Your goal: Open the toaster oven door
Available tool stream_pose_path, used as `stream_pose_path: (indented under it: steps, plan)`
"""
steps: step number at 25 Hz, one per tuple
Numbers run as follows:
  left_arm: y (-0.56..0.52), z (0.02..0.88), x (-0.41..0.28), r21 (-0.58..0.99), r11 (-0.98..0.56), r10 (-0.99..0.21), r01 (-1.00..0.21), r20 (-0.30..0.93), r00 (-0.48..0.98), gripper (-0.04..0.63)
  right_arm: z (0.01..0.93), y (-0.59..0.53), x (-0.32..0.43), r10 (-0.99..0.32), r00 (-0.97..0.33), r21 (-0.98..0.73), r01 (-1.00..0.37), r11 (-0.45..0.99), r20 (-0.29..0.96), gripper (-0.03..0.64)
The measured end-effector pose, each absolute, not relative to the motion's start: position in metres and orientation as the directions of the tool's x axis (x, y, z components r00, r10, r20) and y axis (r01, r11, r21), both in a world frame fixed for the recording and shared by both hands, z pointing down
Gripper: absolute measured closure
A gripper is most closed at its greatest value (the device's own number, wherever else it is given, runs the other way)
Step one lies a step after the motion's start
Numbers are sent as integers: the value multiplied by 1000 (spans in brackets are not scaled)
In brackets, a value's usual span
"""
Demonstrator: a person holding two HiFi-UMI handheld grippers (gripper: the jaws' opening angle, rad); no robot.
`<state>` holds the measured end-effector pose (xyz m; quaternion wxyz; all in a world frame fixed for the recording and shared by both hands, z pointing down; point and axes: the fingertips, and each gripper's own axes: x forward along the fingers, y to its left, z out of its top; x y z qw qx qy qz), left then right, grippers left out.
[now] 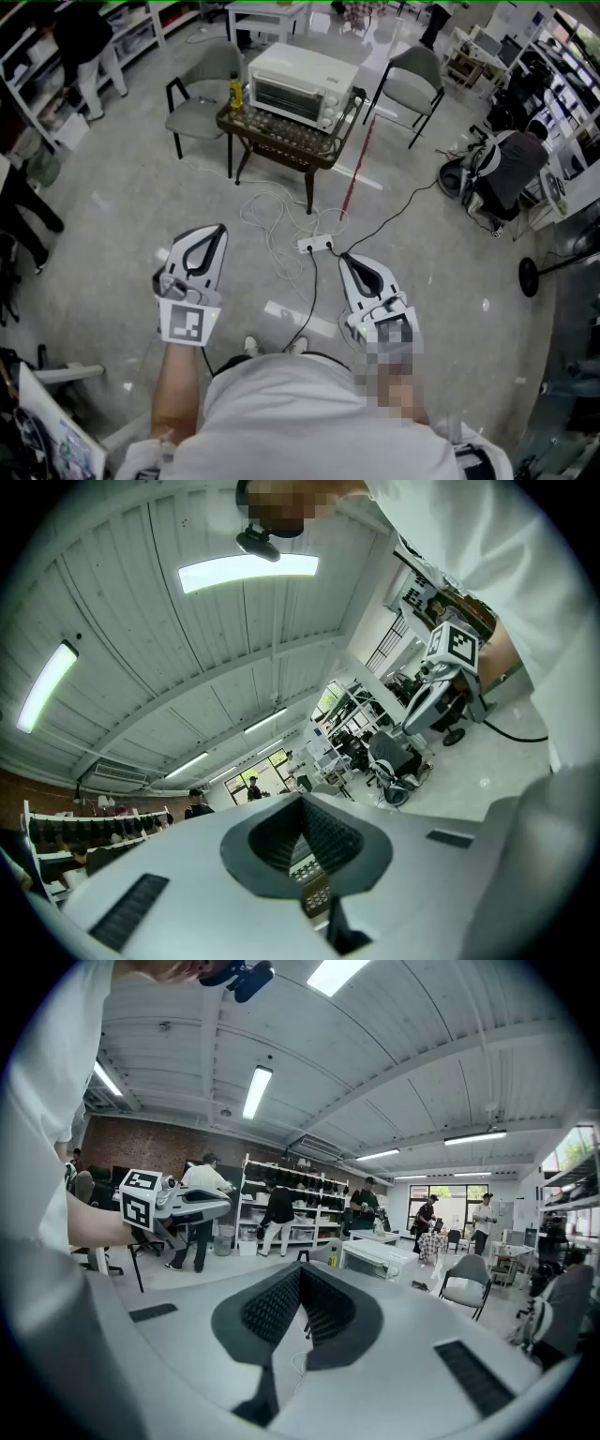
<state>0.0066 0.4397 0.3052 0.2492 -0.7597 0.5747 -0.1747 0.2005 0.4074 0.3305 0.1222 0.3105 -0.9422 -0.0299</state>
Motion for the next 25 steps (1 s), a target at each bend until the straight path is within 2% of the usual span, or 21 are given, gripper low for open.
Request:
stream_pose_path:
  steps: [8, 20, 25]
  plan:
    - [442, 315, 26, -573, -215, -964, -791, -5, 266, 578, 327, 394, 230, -583, -794, 41, -585, 810, 174, 595]
    - [424, 357, 78, -503, -281, -959, -817, 107, 264, 578, 353, 358, 297, -603, -767, -9, -620, 785, 219, 595]
    - [394, 373, 72, -500, -298, -953, -814, 105, 284, 578, 373, 334, 290, -608, -759, -17, -629, 777, 234, 595]
